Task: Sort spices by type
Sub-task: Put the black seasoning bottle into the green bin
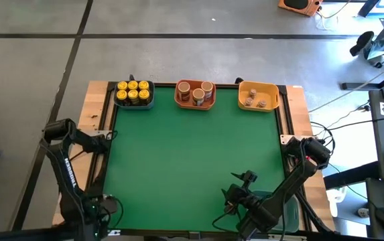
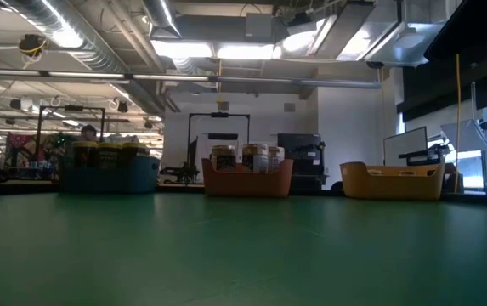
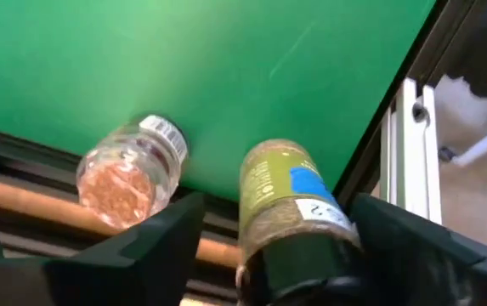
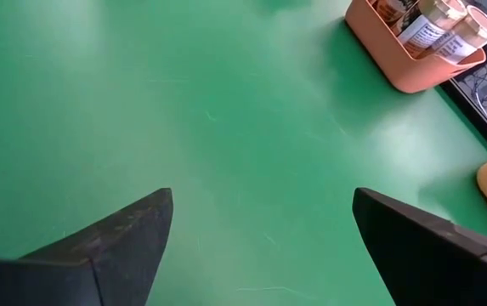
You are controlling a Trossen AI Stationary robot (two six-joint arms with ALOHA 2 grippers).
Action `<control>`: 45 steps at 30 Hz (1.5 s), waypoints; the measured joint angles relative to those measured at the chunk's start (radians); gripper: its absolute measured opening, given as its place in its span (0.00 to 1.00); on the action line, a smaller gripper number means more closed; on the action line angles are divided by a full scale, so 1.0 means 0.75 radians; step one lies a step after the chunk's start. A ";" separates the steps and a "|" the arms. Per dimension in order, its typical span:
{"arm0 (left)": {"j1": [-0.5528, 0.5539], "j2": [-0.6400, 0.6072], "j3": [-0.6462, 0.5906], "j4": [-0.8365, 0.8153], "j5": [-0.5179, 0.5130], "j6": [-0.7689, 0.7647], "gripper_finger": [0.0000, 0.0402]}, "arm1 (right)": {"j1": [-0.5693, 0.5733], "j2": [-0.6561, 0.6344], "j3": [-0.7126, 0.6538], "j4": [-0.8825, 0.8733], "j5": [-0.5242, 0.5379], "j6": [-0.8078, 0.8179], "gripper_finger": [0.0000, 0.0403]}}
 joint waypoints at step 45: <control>0.577 -0.010 -0.014 0.205 -0.348 1.066 0.77 | 0.001 0.001 0.001 0.100 -0.003 -0.125 0.90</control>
